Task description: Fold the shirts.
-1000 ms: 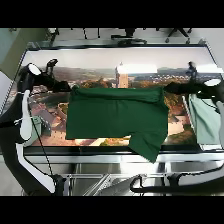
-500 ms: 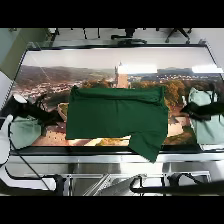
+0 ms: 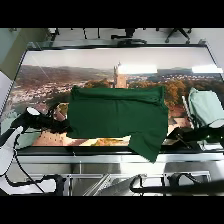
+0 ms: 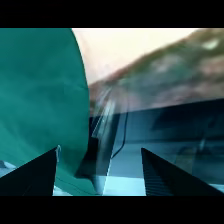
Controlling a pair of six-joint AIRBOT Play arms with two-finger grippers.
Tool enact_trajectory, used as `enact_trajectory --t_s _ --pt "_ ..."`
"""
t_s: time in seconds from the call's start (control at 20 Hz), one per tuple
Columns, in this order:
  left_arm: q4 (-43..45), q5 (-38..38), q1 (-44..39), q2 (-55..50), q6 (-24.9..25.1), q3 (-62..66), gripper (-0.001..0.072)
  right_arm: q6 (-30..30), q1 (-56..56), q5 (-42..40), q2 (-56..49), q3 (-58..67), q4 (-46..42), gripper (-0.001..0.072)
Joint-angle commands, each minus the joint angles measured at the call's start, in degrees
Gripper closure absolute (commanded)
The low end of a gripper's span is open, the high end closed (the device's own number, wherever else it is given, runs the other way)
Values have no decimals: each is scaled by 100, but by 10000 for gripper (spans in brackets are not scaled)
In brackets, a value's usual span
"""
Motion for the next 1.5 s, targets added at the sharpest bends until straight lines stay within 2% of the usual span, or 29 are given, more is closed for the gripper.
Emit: enact_trajectory --t_s 0.0,0.2,0.25,0.3,0.4,0.45,0.5,0.6,0.75,0.8,0.9,1.05,1.1,1.25,1.35,1.45 --pt "-101 -111 -153 24 2 258 690 -422 9 -280 -114 -570 354 128" --pt "-101 -114 -149 24 -83 334 690 -1263 125 -494 -761 -671 1534 137" --pt "-103 -118 -149 24 -87 334 690 -1484 205 -498 -953 -671 1880 198" --pt "-101 -144 -144 24 -122 334 690 -1821 317 -463 -1154 -669 2277 406" --pt "-101 -262 -129 26 -131 334 690 -2291 422 -238 -1423 -597 2824 661" --pt "-55 -400 -98 31 -199 334 690 -2321 417 -166 -1429 -492 2811 692" --pt "-22 -584 -28 31 -264 334 691 -2258 389 -155 -1351 -345 2658 693" --pt "339 -942 125 74 -507 317 691 -1587 264 -155 -957 -83 1917 693" --pt "1637 -1115 291 503 -960 -46 691 223 249 7 9 39 -291 694" --pt "1991 -1185 350 654 -1121 -195 691 647 245 199 321 39 -844 694" --pt "2203 -1342 533 894 -1176 -485 691 968 243 533 944 39 -1438 694" --pt "2138 -1585 726 1045 -1174 -625 691 887 243 365 1624 72 -1126 694" --pt "2118 -1582 723 1115 -1174 -557 691 643 243 162 1707 118 -754 694" --pt "1349 -1585 726 1147 -1069 175 691 -518 245 -645 1386 358 1060 694" --pt "831 -1484 715 1123 -1058 841 691 -1274 245 -1019 791 656 2190 694" --pt "496 -1471 588 872 -1038 1578 691 -1917 258 -1198 42 1115 2946 694"
